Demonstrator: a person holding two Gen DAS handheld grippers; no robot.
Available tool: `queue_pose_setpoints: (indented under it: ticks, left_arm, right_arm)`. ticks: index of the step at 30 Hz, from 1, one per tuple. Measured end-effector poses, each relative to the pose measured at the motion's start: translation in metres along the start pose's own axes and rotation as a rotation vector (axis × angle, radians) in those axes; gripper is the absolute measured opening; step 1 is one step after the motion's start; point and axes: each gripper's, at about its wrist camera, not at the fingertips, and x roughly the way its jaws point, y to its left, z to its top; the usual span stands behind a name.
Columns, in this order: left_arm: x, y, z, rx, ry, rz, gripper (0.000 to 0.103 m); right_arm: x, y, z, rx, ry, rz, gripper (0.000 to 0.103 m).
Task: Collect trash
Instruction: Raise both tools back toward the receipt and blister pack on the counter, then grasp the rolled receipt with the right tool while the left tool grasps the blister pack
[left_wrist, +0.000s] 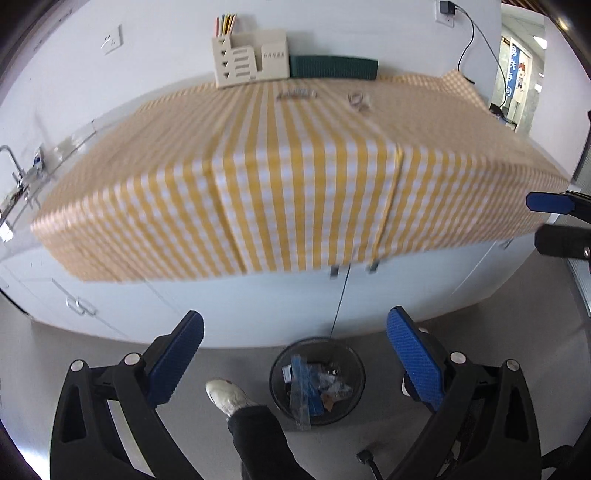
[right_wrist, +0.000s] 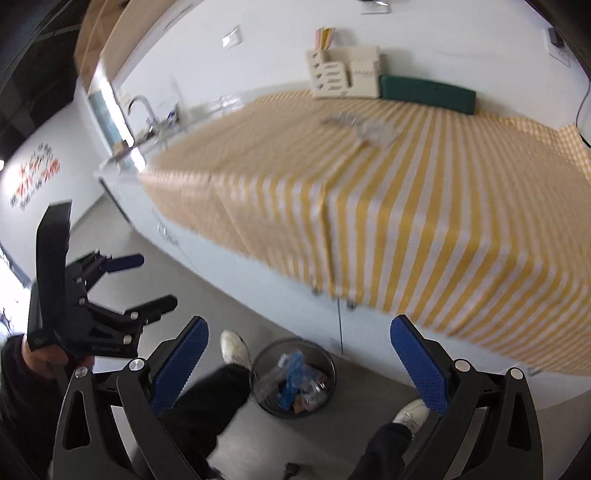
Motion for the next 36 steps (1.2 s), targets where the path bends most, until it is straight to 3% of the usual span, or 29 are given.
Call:
queue_pose_setpoints:
  ticks: [4,11,15,21,25,29,36]
  left_arm:
    - [0.013,0.011,0.062,0.014,0.024,0.005,0.099]
    - [0.068,0.032,0.155,-0.058,0.039,-0.006,0.099]
    - [0.096,0.038,0.181,-0.09,0.053,-0.021,0.099]
    - [0.127,0.041,0.225,-0.067,0.069,-0.013,0.099]
    - [0.15,0.041,0.252,-0.062,0.08,-0.011,0.099]
    - [0.172,0.033,0.276,-0.068,0.086,-0.006,0.099]
    - [0.213,0.002,0.305,-0.004,0.101,0.01,0.099]
  right_arm:
    - [0.016,-0.016,0.061,0.008,0.011,-0.054,0.1]
    - [0.095,-0.05,0.154,0.029,0.042,-0.121,0.1]
    - [0.135,-0.059,0.183,0.026,0.065,-0.156,0.099]
    - [0.175,-0.074,0.202,0.026,0.115,-0.188,0.095]
    - [0.188,-0.078,0.213,0.005,0.122,-0.233,0.076]
    - [0.188,-0.086,0.22,-0.004,0.127,-0.223,0.048]
    - [0.177,-0.105,0.226,-0.006,0.118,-0.186,0.033]
